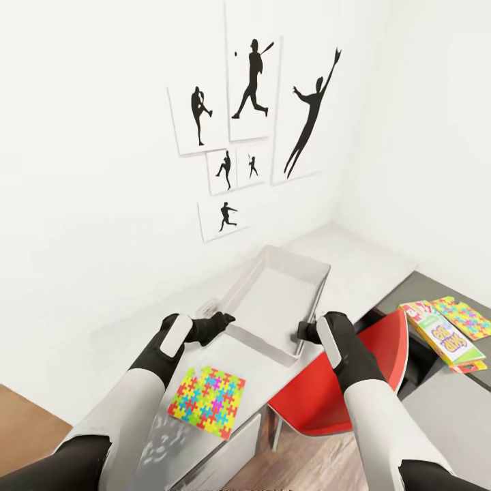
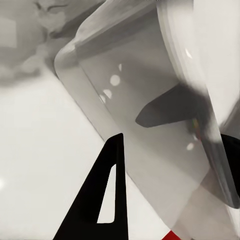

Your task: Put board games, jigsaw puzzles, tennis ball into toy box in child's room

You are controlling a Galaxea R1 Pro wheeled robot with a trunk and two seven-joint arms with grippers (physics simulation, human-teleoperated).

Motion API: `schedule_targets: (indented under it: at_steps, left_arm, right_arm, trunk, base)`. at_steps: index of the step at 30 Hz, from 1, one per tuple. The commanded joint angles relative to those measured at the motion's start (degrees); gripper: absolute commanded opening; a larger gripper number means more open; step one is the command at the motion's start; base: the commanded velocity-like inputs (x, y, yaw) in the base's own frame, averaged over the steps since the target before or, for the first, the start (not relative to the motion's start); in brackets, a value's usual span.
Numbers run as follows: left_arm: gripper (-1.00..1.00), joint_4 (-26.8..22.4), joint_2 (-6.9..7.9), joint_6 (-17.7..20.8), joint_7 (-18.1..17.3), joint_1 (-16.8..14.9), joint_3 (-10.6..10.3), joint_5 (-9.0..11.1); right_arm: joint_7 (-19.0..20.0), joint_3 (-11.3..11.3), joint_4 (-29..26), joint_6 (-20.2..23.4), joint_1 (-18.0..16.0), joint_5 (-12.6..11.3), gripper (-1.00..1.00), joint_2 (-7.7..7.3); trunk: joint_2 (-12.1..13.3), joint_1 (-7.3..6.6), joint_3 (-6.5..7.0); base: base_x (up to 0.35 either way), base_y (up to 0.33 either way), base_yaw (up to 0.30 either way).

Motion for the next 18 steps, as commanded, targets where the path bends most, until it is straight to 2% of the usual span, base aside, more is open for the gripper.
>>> schedule_targets:
  at_steps: [1,8,9,10,18]
  left_arm:
    - [-1.00,0.9,-0.07,2.6,0.7,0.0,-0.4,-0.9]
    - [-1.00,0.9,-0.07,2.6,0.7,0.0,-0.3,-0.9]
    - [-1.00,0.9,-0.07,2.6,0.7,0.0,-0.3,-0.9]
    - [1.00,0.9,-0.07,2.6,0.7,0.0,-0.3,-0.9]
    - [1.00,0.9,-0.07,2.6,0.8,0.0,-0.3,-0.9]
  right_arm:
    - [-0.2,0.5,1.8,-0.6,0.0,-3.1,-1.00,-0.39]
    - [-0.1,0.5,1.8,-0.6,0.0,-3.1,-1.00,-0.53]
    - [-0.1,0.6,1.8,-0.7,0.1,-3.1,1.00,-0.48]
    - [-0.1,0.6,1.8,-0.7,0.2,-3.1,1.00,-0.39]
    - [-0.2,0.5,1.8,-0.6,0.2,-3.1,1.00,-0.17]
  trunk:
    - [0.0,0.14,-0.24]
    - [0.0,0.14,-0.57]
    - [0.0,0.14,-0.58]
    - [0.0,0.14,-0.58]
    - [0.0,0.14,-0.58]
  base:
    - [0.000,0.000,0.000]
    - [0.000,0.000,0.000]
    - [0.000,0.000,0.000]
    - [0.000,0.000,0.000]
    - [0.000,0.000,0.000]
